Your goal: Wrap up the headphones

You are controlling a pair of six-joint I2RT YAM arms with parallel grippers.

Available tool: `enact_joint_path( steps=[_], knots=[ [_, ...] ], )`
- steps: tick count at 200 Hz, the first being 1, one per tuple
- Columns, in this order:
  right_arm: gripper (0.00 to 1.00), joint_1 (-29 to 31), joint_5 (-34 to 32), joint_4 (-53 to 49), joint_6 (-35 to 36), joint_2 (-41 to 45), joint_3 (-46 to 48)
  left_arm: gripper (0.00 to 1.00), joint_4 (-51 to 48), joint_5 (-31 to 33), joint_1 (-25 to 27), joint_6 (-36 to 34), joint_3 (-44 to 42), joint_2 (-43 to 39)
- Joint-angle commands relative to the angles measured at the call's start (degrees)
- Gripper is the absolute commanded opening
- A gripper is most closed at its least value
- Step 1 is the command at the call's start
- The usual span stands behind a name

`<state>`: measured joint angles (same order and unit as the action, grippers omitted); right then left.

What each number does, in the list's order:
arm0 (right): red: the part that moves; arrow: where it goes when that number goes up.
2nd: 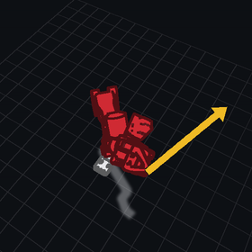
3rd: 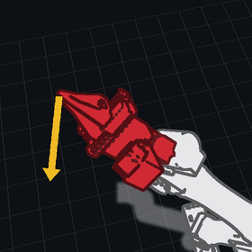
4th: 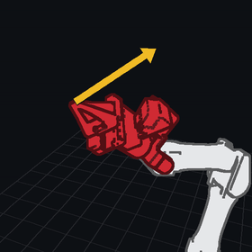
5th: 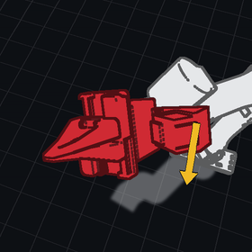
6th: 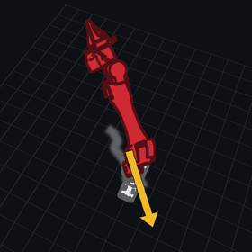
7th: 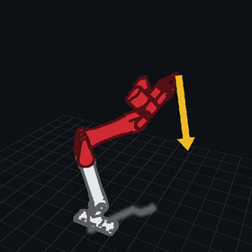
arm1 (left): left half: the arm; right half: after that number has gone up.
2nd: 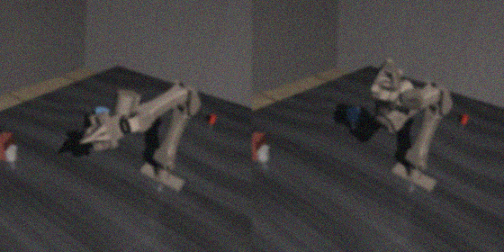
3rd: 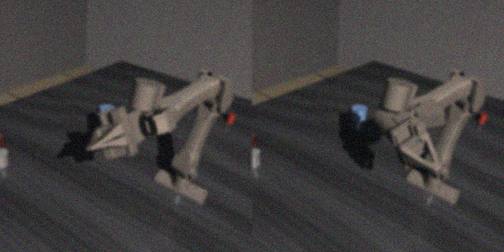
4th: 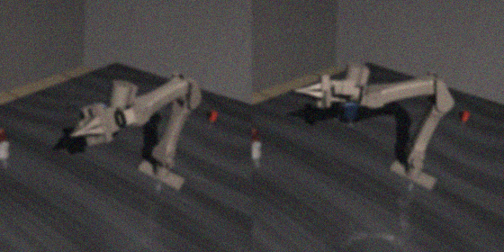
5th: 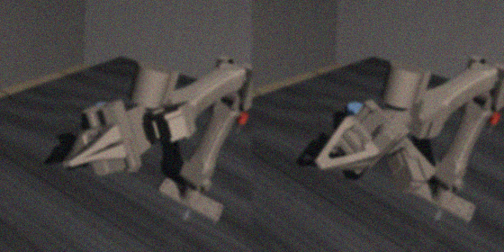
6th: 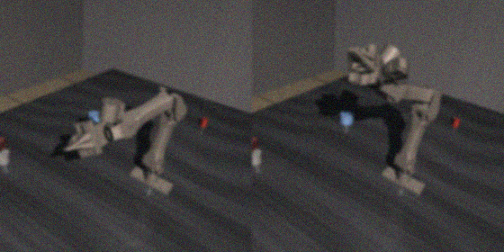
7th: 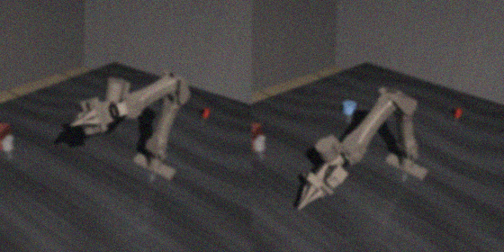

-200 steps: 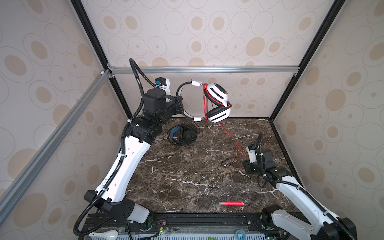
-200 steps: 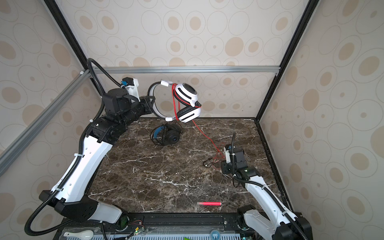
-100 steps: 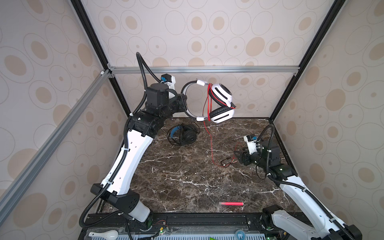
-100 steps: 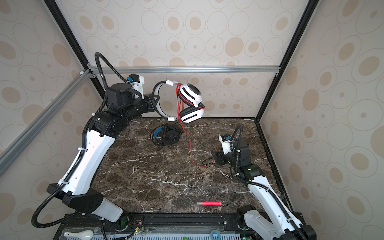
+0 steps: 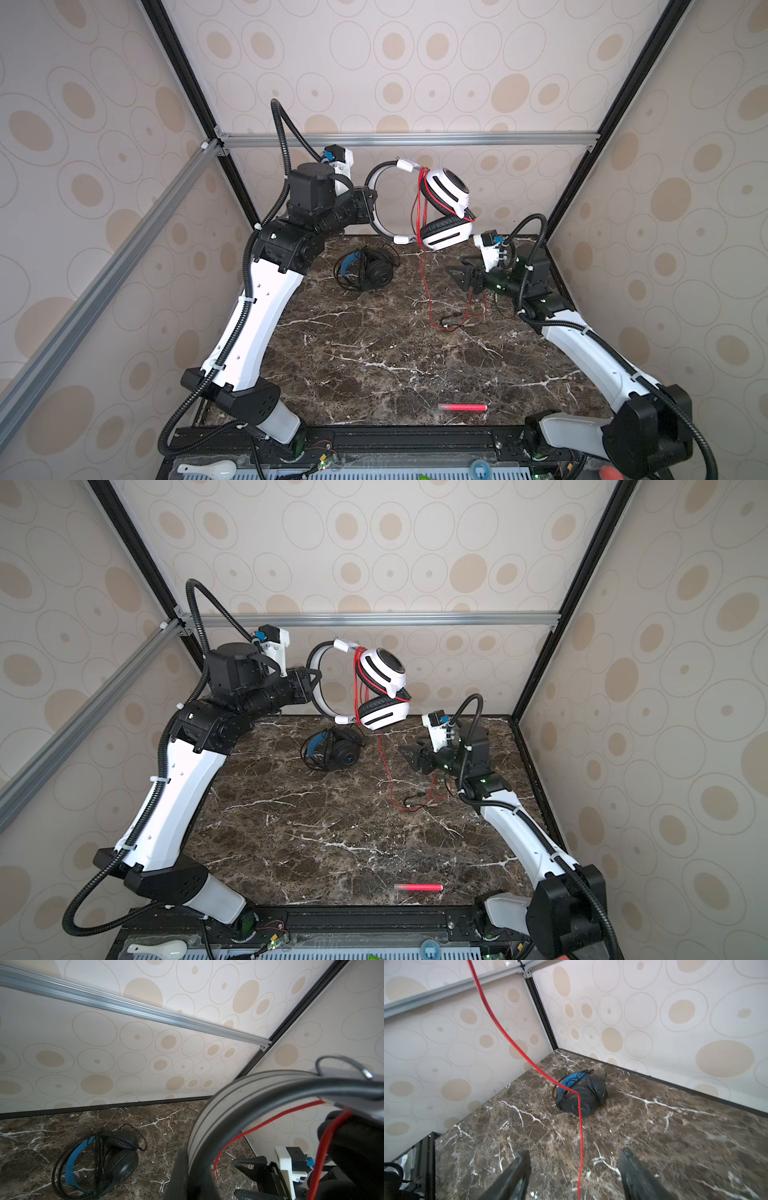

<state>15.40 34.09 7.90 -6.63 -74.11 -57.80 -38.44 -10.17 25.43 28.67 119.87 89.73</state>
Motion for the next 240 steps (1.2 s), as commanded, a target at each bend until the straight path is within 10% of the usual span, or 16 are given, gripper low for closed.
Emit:
enact_joint_path(
  steps=[1, 133, 240],
  knots=[
    [0.70, 2.36, 4.64, 6.40, -2.07, -3.74, -3.48, 0.00, 3.48, -2.00, -0.21, 1.48, 2.51, -0.68],
    [0.62, 9.46, 5.89, 11.27, -2.82, -20.02, -16.82, 0.00, 4.43, -2.39, -0.21, 1.99, -0.18, -1.23],
    [0.11, 10.77, 3.69, 16.65, -7.06, -23.41, -12.03, 0.00, 8.38, -2.79, -0.21, 4.09, -2.08, -1.58]
  ],
)
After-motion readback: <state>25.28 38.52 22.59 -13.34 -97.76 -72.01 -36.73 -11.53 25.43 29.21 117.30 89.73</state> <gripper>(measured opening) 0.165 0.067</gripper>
